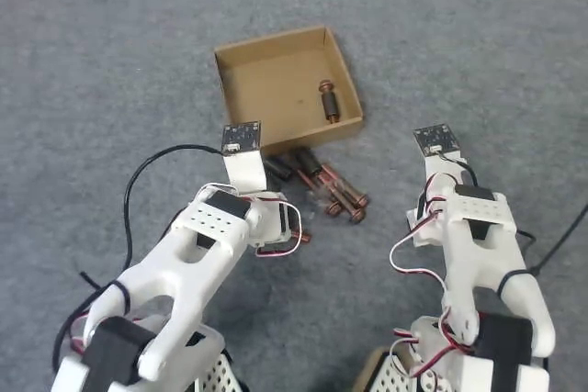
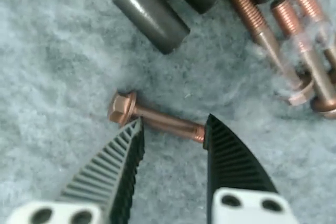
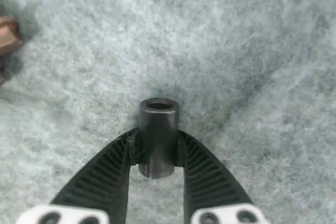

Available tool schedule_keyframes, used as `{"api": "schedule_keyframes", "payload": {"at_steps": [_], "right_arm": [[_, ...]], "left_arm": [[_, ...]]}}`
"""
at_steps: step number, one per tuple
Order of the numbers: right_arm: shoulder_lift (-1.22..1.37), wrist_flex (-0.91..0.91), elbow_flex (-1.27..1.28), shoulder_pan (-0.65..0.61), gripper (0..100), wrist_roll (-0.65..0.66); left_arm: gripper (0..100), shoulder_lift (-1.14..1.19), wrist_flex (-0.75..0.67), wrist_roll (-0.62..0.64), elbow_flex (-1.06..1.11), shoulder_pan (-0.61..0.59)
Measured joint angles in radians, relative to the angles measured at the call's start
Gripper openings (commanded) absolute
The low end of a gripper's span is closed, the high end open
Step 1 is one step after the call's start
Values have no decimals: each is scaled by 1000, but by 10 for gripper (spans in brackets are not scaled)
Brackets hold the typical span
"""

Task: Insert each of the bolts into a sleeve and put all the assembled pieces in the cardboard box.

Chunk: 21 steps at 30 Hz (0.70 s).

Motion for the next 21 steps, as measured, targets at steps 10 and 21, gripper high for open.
{"api": "schedule_keyframes", "payload": {"at_steps": [10, 21], "right_arm": [[0, 0, 0, 0, 7, 0], [0, 0, 0, 0, 7, 0]], "left_arm": [[181, -213, 63, 5, 100, -2], [181, -236, -71, 34, 173, -2]]}}
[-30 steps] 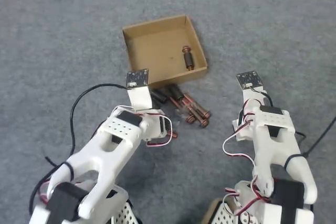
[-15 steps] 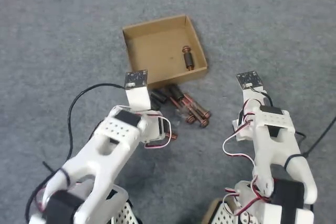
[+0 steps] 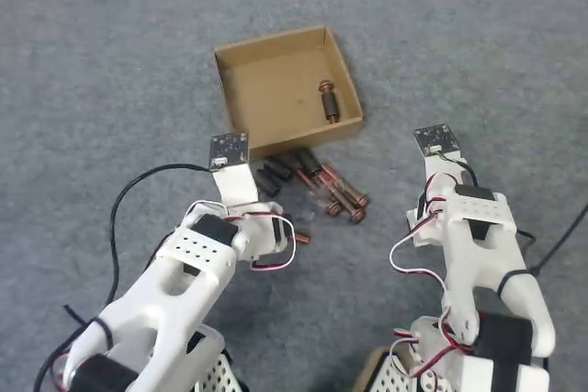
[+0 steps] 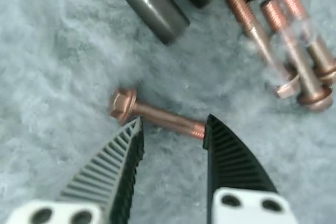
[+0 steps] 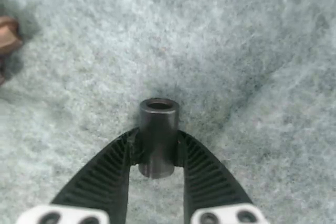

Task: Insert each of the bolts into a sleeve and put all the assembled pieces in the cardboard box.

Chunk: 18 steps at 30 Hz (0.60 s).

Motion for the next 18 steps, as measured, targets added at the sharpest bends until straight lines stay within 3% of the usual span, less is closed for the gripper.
{"api": "schedule_keyframes", "payload": {"at_steps": [7, 12, 18], "right_arm": [[0, 0, 0, 0, 7, 0], [0, 0, 0, 0, 7, 0], [-9, -2, 11, 0, 7, 0]], "left_arm": [[179, 0, -17, 63, 0, 0], [95, 0, 6, 63, 0, -3], [98, -3, 6, 87, 0, -69]]}}
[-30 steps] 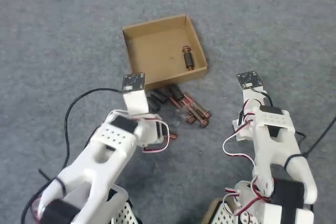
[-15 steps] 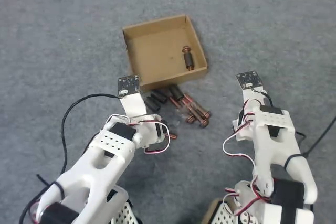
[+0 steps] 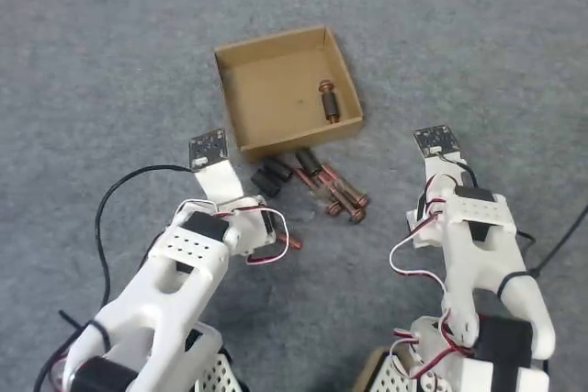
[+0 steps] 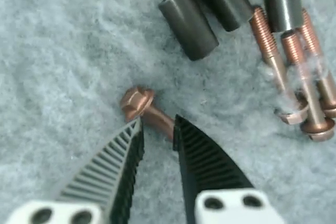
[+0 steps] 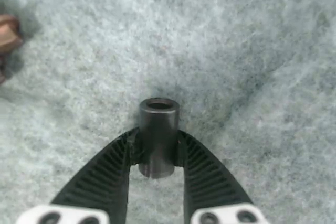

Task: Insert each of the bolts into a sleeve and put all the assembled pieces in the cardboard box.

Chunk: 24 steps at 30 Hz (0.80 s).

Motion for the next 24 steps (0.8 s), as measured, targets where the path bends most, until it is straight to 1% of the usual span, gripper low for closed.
{"api": "schedule_keyframes", "payload": {"at_steps": [4, 8, 13, 17, 20, 22, 24], "right_arm": [[-2, 0, 0, 0, 7, 0], [-2, 0, 0, 0, 7, 0], [-2, 0, 0, 0, 7, 0], [-2, 0, 0, 0, 7, 9], [-2, 0, 0, 0, 7, 20], [-2, 0, 0, 0, 7, 20], [-2, 0, 0, 0, 7, 23]], "left_arm": [[121, -2, 0, 0, 0, -3], [125, 8, 0, 2, 0, 21], [122, 180, 5, 21, -78, 21], [122, 327, 60, 64, -196, 25], [122, 350, 69, 78, -216, 25], [106, 350, 72, 83, -216, 25], [51, 331, 75, 86, -215, 25]]}}
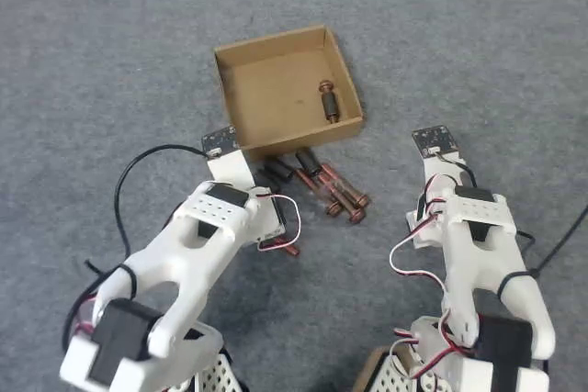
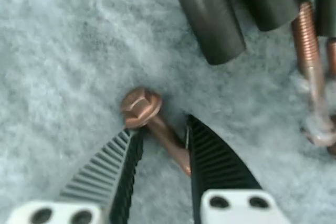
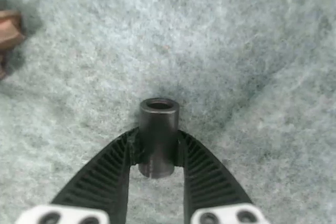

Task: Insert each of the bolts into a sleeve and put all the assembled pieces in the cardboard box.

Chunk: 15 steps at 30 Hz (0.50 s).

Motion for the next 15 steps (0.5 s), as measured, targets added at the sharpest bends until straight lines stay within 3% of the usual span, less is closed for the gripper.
{"api": "schedule_keyframes", "payload": {"at_steps": [2, 15], "right_arm": [[0, 0, 0, -2, 7, 0], [0, 0, 3, -6, 7, 3]], "left_arm": [[5, -34, 6, 0, 9, 0], [13, -479, 6, -15, 173, 0]]}}
